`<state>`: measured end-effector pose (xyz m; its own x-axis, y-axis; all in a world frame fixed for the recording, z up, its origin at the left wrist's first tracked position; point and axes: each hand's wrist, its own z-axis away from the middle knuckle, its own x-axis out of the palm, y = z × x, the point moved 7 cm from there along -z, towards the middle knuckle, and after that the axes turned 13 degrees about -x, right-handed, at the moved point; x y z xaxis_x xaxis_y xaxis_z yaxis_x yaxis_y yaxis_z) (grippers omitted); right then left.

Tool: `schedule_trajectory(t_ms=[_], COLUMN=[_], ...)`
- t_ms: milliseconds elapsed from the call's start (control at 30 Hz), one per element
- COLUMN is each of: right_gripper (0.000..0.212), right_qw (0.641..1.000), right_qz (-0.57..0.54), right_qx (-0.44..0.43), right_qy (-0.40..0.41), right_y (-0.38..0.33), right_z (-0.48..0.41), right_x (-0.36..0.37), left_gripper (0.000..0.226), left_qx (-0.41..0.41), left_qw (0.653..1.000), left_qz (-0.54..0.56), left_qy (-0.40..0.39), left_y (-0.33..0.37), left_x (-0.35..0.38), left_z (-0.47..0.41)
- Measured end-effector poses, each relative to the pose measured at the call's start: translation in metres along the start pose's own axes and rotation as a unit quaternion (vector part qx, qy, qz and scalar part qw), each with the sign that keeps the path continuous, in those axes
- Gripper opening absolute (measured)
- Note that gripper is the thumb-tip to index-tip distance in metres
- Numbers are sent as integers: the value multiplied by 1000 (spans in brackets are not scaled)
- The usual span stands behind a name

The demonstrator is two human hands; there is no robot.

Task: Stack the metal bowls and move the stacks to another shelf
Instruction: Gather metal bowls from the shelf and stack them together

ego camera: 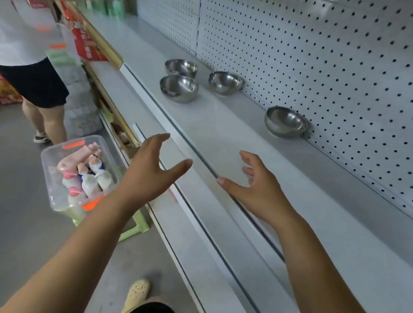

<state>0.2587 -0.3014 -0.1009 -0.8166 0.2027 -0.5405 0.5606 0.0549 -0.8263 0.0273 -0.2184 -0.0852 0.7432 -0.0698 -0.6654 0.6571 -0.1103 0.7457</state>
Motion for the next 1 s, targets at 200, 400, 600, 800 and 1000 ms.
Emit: schedule_trajectory(t_ms=[200,400,600,800,1000], right_gripper=[91,97,100,98,92], right_qw=[997,973,932,905,893], right_qz=[38,68,117,122,148], right_qx=[31,84,137,181,175], right_qy=[65,206,315,365,388], right_y=[12,21,34,49,51], right_z=[-54,-108,-148,-153,-148], right_x=[8,12,8,10,15], left_gripper=[89,97,96,74,58], left_qx=[-11,-14,-1,33,107], left_qw=[1000,999,999,999,990], left_qz=[3,15,-2,37,58], left_qy=[26,47,35,2,-69], left_y=[-1,-3,-9,-11,4], left_x=[12,10,29,48,60], left_z=[-85,-185,-257,-267,-276])
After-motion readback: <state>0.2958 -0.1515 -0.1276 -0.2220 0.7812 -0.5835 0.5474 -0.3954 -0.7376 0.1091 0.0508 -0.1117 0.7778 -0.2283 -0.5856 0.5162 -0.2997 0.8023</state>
